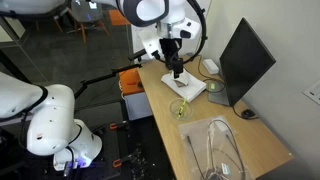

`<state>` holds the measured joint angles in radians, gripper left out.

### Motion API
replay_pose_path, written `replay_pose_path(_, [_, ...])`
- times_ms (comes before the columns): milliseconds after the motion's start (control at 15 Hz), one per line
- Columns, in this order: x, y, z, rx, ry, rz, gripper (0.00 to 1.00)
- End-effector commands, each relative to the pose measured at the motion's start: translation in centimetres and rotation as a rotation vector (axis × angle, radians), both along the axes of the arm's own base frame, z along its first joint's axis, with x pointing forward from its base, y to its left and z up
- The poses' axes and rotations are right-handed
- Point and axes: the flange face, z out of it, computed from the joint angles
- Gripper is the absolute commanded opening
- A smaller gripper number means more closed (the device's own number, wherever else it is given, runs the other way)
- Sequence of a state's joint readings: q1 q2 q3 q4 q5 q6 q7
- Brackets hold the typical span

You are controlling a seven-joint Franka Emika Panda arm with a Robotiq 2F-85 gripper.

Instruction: Remove the pen from the glass bowl

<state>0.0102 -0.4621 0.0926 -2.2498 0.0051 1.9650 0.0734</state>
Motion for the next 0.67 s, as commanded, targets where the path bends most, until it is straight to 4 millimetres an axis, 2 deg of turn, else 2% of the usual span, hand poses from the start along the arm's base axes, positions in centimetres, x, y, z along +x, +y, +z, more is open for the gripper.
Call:
replay_pose_path(0, [0.0, 0.0, 0.1, 0.0, 0.001, 0.0, 1.0])
replay_pose_path(200, [0.7, 0.0, -0.8, -0.008, 0.027, 0.058, 1.0])
replay_pose_path(333, [1.7, 0.2, -2.8, 0.005, 0.074, 0.192, 1.0])
replay_pose_path(400, [2.4, 0.1, -4.3, -0.003, 0.09, 0.245, 1.0])
replay_pose_path(600, [5.1, -0.1, -11.1, -0.018, 0.156, 0.413, 1.0])
